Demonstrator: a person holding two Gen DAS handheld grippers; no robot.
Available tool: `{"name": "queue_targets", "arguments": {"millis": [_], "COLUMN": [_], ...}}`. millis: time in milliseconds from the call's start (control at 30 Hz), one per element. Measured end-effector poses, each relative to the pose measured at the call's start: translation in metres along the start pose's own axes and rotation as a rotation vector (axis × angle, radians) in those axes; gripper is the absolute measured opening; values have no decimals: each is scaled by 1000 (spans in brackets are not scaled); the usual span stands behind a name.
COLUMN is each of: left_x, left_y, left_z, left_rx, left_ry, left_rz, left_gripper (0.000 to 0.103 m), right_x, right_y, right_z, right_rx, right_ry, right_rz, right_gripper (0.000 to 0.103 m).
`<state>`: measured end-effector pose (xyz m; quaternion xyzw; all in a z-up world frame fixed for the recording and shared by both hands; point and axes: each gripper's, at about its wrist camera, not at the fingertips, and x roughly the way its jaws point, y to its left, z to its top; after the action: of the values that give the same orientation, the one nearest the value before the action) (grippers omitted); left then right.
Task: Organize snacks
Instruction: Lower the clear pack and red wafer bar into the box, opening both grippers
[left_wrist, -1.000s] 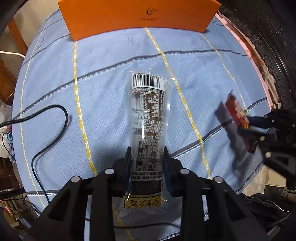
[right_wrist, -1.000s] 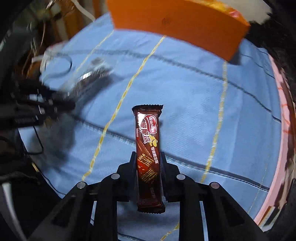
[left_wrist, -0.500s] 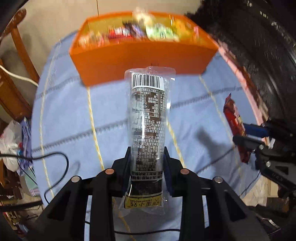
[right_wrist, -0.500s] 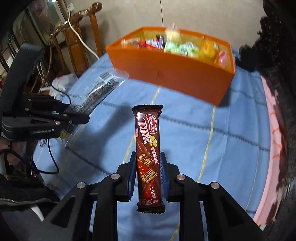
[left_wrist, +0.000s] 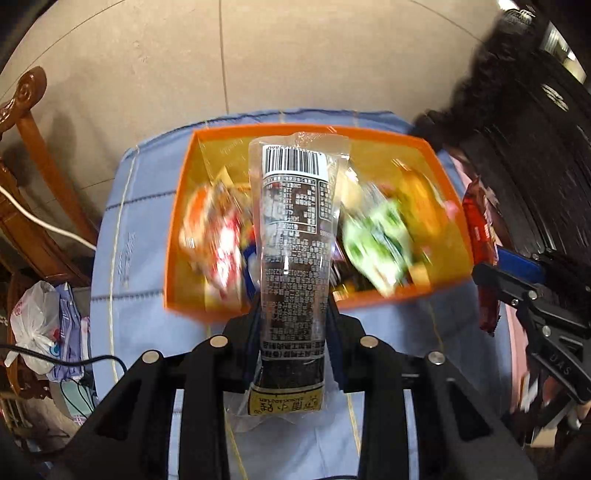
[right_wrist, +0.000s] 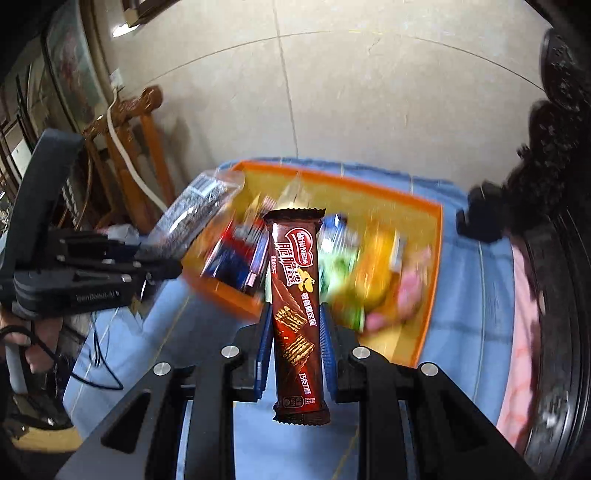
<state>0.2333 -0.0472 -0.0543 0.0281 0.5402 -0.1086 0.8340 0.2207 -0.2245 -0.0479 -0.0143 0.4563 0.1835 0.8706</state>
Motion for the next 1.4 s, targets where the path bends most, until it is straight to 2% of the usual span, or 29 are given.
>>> {"name": "queue_targets", "arguments": {"millis": [200, 267, 300, 333, 367, 400, 433, 500, 667, 833, 1167, 1400], "left_x": [32, 43, 46, 46, 42, 40, 37, 38, 34, 21, -13, -28], "left_y": [11, 16, 18, 21, 24, 26, 28, 29, 20, 9, 4, 6], "left_z": [40, 48, 50, 51, 49, 47, 44, 38, 14, -13, -51, -60], "left_rx": [-39, -58, -73, -95, -128, -140, -151, -159, -115, -73, -96, -88], "left_ry": [24, 28, 23, 12, -27, -47, -63, -42, -12, 11, -13, -32], "left_rz": [35, 58, 91, 141, 181, 182, 156, 135, 154, 160, 149, 155], "left_gripper": [31, 44, 68, 89, 94, 96, 96, 96, 96, 97, 98, 99], "right_x": [47, 56, 59, 57, 52, 49, 47, 45, 32, 16, -24, -36], "right_y": [-22, -27, -30, -32, -33, -32, -31, -26, -8, 9, 37, 48], "right_z": [38, 41, 41, 38, 32, 27, 22, 9, -24, -47, -56, -58], "right_rx": [41, 74, 100, 129, 147, 148, 144, 129, 110, 124, 104, 92], "right_ry": [-14, -22, -23, -40, -73, -86, -81, -58, -19, 6, -36, -52], "right_rz": [3, -6, -21, -42, -37, -19, -13, -34, -65, -82, -130, -145], "right_gripper": [24, 30, 51, 61, 73, 76, 76, 76, 90, 90, 90, 90]}}
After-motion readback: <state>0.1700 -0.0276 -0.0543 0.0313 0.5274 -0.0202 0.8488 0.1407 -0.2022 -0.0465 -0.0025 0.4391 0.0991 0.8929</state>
